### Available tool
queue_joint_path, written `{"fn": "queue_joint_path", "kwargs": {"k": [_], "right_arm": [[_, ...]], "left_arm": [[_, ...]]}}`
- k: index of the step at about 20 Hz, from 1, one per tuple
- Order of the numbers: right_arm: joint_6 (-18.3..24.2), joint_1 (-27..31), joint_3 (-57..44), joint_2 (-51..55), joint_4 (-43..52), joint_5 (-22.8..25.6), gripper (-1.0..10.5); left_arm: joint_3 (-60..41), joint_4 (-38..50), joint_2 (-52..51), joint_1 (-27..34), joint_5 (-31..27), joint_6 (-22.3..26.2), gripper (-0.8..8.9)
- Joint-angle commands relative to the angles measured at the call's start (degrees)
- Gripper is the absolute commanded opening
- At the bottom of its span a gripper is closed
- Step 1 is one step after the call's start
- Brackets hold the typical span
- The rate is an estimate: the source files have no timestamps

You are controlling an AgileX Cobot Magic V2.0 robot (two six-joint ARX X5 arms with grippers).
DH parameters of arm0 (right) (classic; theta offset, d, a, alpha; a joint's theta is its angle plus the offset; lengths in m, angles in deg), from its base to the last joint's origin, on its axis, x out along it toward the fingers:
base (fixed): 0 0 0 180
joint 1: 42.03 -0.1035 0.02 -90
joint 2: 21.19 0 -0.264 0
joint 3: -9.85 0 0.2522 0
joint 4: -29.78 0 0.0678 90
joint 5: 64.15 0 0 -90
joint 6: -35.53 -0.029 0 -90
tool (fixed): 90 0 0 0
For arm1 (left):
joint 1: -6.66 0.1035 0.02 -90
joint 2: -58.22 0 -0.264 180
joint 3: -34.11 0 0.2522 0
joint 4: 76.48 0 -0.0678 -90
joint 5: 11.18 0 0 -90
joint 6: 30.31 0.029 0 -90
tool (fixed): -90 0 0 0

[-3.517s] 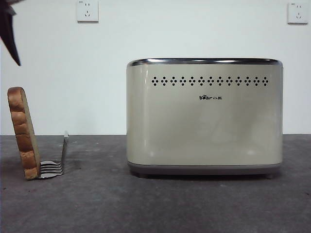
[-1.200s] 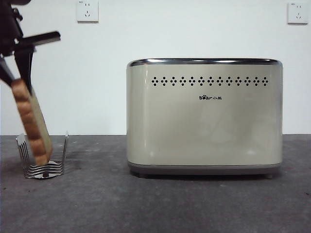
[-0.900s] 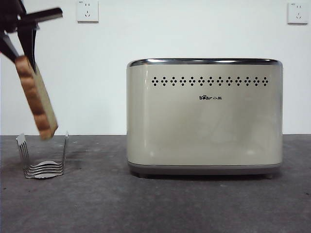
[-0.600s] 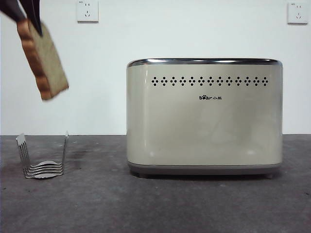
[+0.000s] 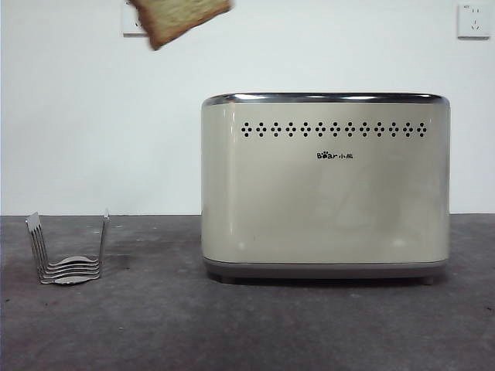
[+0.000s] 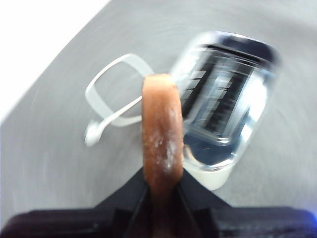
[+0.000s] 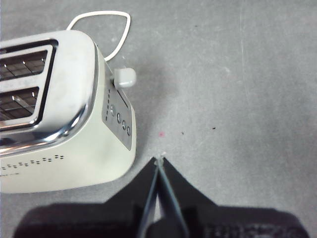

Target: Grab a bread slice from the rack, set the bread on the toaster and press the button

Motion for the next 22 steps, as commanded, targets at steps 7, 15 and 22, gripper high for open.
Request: {"fn": "queue_joint_path", "kwargs": {"k": [7, 15, 22], "right_arm": [[0.63, -0.07, 0.20, -0.02, -1.11, -0.20, 0.0], [0.68, -0.07, 0.20, 0.00, -1.42, -0.17, 0.0], [0.85, -0.07, 0.20, 0.00, -1.44, -0.17, 0.0]], "left_arm": [[0.15, 8.98, 1.90, -11.52, 0.24, 14.12, -0.09], [0.15, 8.81, 8.68, -14.99, 0.13, 11.08, -0.10], [0.15, 8.52, 12.66, -15.63, 0.11, 11.21, -0.10]]}}
